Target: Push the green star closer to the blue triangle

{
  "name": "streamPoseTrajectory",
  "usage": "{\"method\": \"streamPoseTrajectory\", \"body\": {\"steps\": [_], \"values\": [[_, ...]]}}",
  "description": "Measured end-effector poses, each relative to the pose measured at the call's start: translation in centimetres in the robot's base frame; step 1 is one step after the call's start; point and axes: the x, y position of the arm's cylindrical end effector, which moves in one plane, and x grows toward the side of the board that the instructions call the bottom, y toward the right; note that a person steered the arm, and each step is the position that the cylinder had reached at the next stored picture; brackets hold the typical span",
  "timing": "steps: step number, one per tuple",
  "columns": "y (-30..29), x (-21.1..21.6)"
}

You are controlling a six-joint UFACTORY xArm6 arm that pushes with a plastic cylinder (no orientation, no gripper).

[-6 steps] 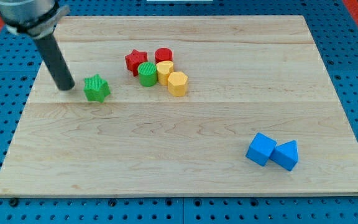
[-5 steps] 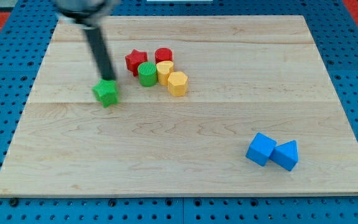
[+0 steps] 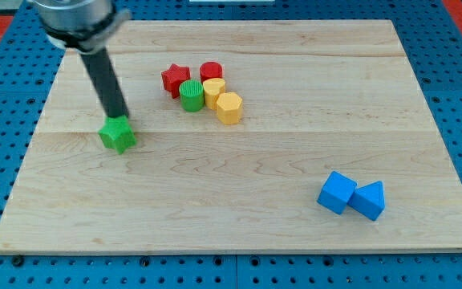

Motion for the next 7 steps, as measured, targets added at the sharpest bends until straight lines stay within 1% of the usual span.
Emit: {"method": "streamPoseTrajectory", "body": {"steps": [1, 2, 3, 4, 5, 6, 7], "values": [[3.1, 0.7], [-2.2, -0.6], [-3.5, -3.8], [-8.2, 1.0], [-4.2, 3.4], [5.5, 3.5], [13.6, 4.0]]}}
